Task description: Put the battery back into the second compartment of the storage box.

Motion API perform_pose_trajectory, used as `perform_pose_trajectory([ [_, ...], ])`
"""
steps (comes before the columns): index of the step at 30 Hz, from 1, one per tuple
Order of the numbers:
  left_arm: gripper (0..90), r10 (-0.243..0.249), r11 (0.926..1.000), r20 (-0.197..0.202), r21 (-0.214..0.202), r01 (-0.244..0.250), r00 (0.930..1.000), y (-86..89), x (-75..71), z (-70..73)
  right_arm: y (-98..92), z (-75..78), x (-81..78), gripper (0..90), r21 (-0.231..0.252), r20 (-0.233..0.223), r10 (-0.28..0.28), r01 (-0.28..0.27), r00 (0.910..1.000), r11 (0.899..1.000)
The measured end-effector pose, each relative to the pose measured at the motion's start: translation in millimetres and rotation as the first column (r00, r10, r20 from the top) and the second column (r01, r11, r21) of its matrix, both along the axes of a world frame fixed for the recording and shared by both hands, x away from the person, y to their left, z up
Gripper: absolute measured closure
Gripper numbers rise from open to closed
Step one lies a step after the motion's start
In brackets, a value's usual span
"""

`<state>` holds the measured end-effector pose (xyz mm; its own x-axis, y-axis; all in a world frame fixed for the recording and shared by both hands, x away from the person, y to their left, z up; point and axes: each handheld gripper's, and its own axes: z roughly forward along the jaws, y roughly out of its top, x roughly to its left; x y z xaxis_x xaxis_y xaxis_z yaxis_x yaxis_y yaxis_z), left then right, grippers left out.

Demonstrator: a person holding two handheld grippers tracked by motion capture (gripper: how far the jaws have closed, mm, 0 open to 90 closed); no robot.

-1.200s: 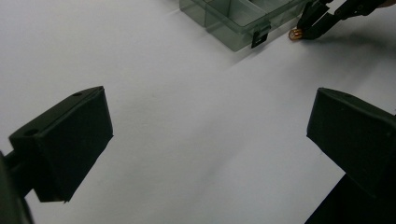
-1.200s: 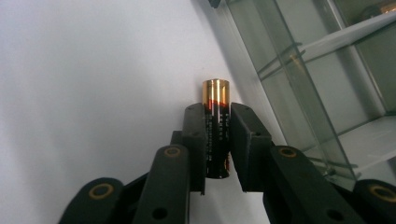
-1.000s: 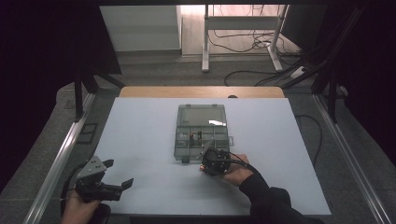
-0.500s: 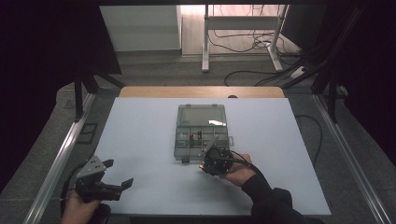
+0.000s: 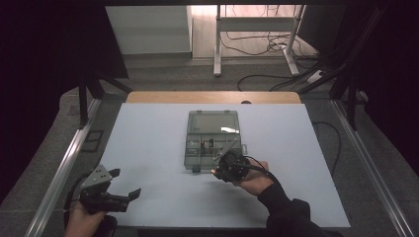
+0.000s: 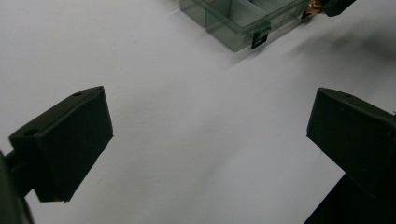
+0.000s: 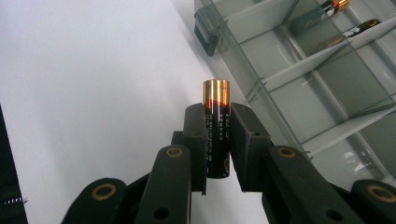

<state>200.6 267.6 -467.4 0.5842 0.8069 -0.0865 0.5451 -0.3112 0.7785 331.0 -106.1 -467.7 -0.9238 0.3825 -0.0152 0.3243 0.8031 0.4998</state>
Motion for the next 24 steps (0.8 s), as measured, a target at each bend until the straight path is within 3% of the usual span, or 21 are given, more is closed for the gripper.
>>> perform_pose_trajectory([
  [24,0.5,-0.001,1.0000,0.000,-0.004,0.001,1.0000,0.5,0.3,-0.1,-5.6,16.1,6.5,76.7,0.072,0.010,-0.065,0.064,0.9978,0.995],
])
